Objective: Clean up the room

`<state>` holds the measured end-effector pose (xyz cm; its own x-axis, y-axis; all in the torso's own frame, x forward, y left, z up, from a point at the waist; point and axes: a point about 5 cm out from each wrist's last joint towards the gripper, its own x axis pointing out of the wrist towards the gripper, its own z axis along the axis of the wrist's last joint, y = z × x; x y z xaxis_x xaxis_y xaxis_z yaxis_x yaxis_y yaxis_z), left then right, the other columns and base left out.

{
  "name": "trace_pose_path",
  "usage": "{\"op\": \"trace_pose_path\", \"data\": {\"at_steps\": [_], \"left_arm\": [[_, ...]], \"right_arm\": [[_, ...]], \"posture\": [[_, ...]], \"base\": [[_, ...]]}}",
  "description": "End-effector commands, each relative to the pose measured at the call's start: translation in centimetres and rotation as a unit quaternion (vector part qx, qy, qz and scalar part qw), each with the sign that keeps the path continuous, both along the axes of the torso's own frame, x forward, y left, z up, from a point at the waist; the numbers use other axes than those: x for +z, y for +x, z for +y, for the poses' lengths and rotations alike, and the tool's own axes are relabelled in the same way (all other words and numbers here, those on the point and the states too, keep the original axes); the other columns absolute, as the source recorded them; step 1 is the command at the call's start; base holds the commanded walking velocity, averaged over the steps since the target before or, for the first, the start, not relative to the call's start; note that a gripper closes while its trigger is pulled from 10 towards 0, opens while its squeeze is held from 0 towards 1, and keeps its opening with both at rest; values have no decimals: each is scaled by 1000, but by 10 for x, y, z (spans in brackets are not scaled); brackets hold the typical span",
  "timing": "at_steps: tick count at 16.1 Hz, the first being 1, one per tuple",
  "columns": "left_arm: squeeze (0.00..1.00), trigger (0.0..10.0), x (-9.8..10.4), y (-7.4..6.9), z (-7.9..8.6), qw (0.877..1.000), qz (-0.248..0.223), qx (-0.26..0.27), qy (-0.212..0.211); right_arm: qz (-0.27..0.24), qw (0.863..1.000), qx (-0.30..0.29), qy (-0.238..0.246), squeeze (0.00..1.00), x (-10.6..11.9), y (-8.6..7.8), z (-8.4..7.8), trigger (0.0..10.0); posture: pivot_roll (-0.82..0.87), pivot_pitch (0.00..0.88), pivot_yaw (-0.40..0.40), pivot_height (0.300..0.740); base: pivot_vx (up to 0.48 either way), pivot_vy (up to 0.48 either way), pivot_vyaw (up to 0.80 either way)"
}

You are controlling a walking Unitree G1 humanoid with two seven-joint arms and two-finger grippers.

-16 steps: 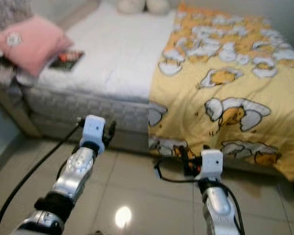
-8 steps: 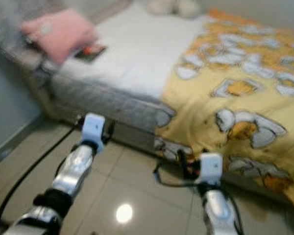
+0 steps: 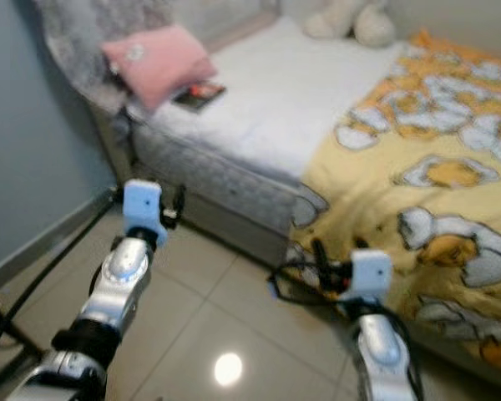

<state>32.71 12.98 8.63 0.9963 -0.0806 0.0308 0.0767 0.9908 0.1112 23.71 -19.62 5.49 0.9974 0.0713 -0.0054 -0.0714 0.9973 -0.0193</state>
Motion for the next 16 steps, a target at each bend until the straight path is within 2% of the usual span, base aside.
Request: {"op": "trace_pose_path", "data": {"at_steps": [1,2,6,8,10,13,15,16], "left_arm": [[0,10000,-4,1,3,1000,19,14,-10],[0,10000,-9,-1,4,999,32,15,-15],[0,10000,-14,-6,-2,999,36,-2,-6],[0,10000,-16,-7,-6,998,34,6,45],[0,10000,-18,-10,-9,998,38,-6,46],[0,10000,-21,-14,-12,998,47,-17,27],[0,10000,-22,-18,-13,998,42,-20,35],[0,10000,-19,-16,-14,995,28,-10,92]], "right_arm": [[6,1000,2,3,0,-1,1,-1,10000],[13,1000,8,8,0,-3,2,2,10000],[29,999,15,15,0,-11,1,3,10000],[31,999,19,18,0,-10,1,4,10000],[29,999,21,17,0,-10,1,5,10000],[17,1000,19,16,0,-6,2,4,10000],[20,1000,16,17,0,-7,2,3,10000],[21,999,15,19,0,-8,1,4,10000]], "posture": [[-59,0,22,740],[-57,0,19,740],[-47,0,12,740],[-36,0,3,740],[-29,0,-4,740],[-39,0,6,740],[-42,0,11,740],[-39,0,17,740]], "base": [[480,0,488],[480,0,475],[480,0,469],[0,0,463],[0,-148,466],[0,-480,454],[0,-480,456],[0,-480,456]]}}
